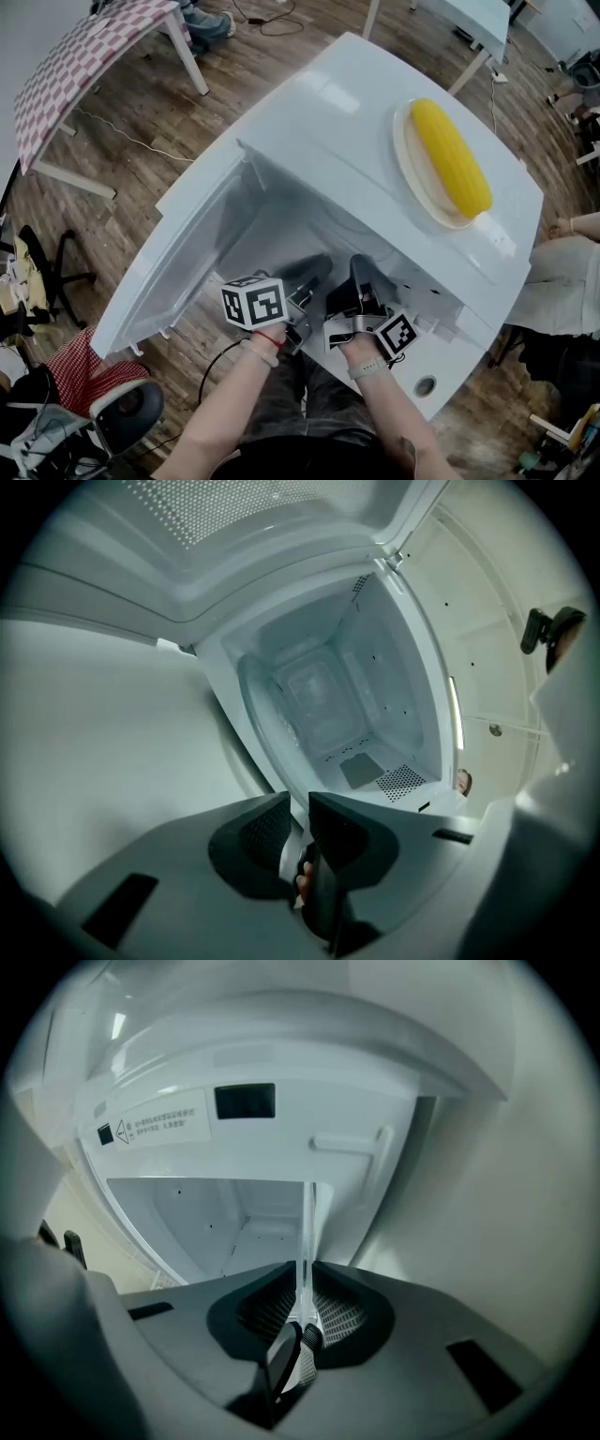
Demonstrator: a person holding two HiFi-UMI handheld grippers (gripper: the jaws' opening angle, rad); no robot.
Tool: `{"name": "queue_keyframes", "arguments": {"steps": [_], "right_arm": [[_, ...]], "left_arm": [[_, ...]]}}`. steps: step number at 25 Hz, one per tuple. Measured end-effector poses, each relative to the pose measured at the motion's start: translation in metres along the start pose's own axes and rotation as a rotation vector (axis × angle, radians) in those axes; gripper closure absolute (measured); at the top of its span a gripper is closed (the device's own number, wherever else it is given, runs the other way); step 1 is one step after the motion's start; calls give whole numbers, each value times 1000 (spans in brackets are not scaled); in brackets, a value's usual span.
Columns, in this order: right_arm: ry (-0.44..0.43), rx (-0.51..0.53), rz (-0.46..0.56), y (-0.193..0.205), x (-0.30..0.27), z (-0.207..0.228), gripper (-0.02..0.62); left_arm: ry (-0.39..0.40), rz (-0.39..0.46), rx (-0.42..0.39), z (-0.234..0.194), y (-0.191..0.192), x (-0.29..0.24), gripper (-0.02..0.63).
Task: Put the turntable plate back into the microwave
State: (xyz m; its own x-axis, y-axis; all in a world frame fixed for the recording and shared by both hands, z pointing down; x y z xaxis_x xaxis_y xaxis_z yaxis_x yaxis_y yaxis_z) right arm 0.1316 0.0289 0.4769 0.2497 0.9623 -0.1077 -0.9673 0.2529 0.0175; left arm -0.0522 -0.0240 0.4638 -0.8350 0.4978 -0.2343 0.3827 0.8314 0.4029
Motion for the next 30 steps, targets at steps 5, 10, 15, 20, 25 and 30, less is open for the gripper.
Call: {"name": "queue_keyframes", "arguments": {"steps": [5,10,15,20,25,30], "right_arm": [[-16,19,-35,5,3,-1,542],[-11,15,-46,7,0,0,543],[4,2,-46,7,-4,0,543],[9,16,-46,4,-4,0,543],[5,44,-57,4,-1,-1,552],[1,83,-76,4,4,-3,568]], "left_arm": [[-7,4,3,-1,-6,-5,542],[1,-3,6,-1,-9,-12,543],[1,-8,6,-1,-9,-14,543],[11,-8,17,0,-5,-16,543],[22,-7,15,0,-2,-14,546],[11,-29,-37,6,6,-10,589]]}}
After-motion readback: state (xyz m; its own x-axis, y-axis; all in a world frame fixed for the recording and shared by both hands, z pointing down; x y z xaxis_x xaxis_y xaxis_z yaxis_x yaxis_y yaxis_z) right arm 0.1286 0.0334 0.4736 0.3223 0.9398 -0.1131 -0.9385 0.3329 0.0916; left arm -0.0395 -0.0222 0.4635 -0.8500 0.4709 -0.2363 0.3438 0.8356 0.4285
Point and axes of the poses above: the fingertips, and each gripper's own axes: x backward along the fingers, z to its right, y out of its underside, the point moved 10 cm from there along x, backward along the fingers, and after that the axes turned 2 degrees about -x, right-handed, at the moved point
